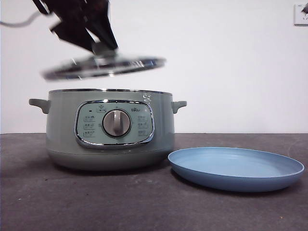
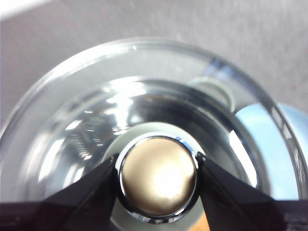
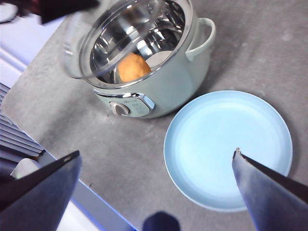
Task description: Take the potato out from the steamer,put the potato on the plate,close the lid
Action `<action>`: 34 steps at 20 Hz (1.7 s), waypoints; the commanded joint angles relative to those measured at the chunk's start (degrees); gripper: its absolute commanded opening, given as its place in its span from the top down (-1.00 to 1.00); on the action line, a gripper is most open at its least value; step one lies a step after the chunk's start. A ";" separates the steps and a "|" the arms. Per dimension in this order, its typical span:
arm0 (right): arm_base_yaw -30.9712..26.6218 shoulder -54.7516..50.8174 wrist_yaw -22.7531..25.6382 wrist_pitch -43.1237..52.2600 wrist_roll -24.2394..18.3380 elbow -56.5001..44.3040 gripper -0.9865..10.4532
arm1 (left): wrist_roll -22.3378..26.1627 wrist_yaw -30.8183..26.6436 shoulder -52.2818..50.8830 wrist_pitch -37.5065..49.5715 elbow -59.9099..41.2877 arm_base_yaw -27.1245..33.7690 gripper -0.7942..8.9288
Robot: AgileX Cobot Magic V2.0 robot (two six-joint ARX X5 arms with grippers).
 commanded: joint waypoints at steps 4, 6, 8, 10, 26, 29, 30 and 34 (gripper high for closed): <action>7.26 7.74 0.28 9.90 3.96 1.11 -0.32 | -0.85 0.04 -11.28 -5.77 0.24 2.36 0.86; 10.80 12.98 2.32 12.11 3.93 3.98 -0.32 | -1.05 -3.28 -15.78 -9.73 0.24 2.84 0.86; 15.10 19.91 6.40 12.09 3.30 9.42 -0.32 | -1.42 -5.44 -20.22 -13.77 0.24 3.13 0.86; 18.18 27.28 9.07 12.04 2.05 16.15 -0.32 | -2.80 -5.57 -24.33 -17.25 0.24 3.39 0.86; 30.40 59.78 23.15 10.71 -5.92 42.99 -0.32 | -5.40 -13.05 -38.49 -31.08 0.24 3.45 0.86; 32.65 63.21 25.77 12.44 -7.41 42.99 -0.32 | -5.57 -13.03 -39.58 -32.17 0.24 3.45 0.86; 33.24 64.02 25.75 12.96 -7.63 42.99 -0.32 | -5.57 -13.03 -39.58 -32.63 0.24 3.45 0.86; 34.29 66.69 27.36 13.99 -7.69 42.99 -0.32 | -5.57 -12.85 -39.58 -33.09 0.24 3.45 0.86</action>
